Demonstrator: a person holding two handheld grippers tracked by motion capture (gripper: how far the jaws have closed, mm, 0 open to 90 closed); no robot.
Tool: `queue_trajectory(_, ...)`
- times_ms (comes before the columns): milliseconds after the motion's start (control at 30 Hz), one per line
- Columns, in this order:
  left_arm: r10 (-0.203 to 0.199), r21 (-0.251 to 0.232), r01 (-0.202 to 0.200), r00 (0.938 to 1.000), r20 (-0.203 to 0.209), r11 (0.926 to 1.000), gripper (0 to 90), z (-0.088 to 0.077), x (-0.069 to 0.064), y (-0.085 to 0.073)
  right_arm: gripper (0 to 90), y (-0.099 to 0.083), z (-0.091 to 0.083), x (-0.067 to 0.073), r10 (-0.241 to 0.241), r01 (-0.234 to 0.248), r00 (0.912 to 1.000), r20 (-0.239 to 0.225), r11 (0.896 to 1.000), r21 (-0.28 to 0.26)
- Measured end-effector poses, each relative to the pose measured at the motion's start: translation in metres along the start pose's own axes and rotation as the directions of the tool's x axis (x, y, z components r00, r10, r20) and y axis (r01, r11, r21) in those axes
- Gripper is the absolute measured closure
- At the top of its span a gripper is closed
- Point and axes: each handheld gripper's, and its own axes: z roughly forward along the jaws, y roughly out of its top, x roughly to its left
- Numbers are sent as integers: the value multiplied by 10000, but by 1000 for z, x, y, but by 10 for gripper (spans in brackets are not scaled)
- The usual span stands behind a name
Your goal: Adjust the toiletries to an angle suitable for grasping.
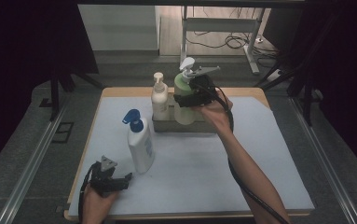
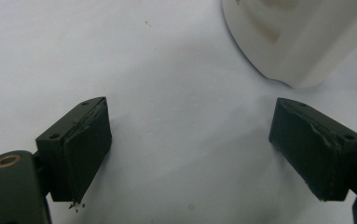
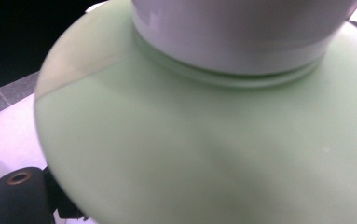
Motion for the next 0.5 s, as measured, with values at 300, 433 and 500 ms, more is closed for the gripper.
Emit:
queue_trajectory(300,0,-7,0,10000,-1,10000,127,0,0,0,125,4,15,-6,93,-91,9998,193,9999,-71)
queue_trajectory(433,-2,-8,2,10000,0,10000,127,0,0,0,125,3,21,-8,114,-114,9996,256,9999,-16)
queue_trajectory(500,0,-8,0,10000,-3,10000,127,0,0,0,125,1,26,-11,145,-146,9993,358,9999,29)
